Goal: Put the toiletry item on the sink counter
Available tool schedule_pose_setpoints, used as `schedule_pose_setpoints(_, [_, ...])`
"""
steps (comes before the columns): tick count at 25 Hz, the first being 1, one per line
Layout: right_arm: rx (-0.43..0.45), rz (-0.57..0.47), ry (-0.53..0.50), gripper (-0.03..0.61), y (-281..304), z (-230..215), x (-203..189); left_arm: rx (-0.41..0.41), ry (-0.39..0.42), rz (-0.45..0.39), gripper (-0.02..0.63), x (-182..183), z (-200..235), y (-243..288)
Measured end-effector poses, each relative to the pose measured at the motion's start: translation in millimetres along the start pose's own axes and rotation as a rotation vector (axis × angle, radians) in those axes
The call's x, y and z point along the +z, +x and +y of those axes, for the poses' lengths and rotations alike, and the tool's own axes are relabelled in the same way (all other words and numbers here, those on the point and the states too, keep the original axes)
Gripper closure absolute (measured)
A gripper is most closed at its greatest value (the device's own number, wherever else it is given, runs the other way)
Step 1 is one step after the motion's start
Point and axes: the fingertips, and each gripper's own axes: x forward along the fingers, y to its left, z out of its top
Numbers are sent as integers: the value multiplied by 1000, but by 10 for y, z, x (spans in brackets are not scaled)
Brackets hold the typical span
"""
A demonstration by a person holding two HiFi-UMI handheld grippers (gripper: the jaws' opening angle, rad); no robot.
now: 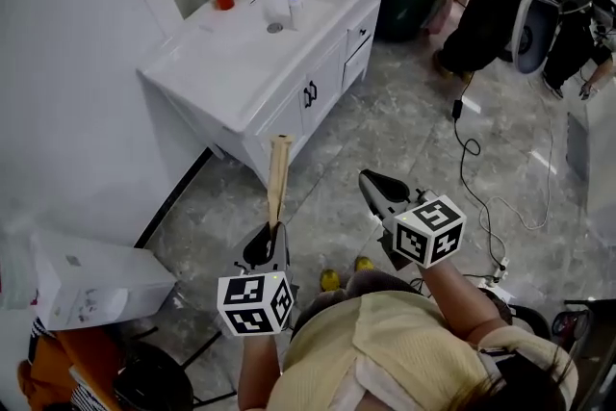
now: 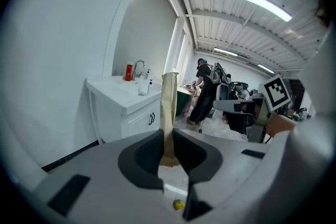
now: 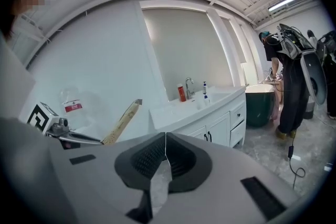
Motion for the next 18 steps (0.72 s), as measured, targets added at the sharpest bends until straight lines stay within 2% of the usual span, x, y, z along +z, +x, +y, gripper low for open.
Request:
schedule_pose_setpoints(9, [-39,6,-13,551,198,-180,106,-23,2,10,529,122,68,227])
schedule_pose_setpoints(18, [-19,16,-19,549,517,-700,312,0,13,3,529,457,8,777])
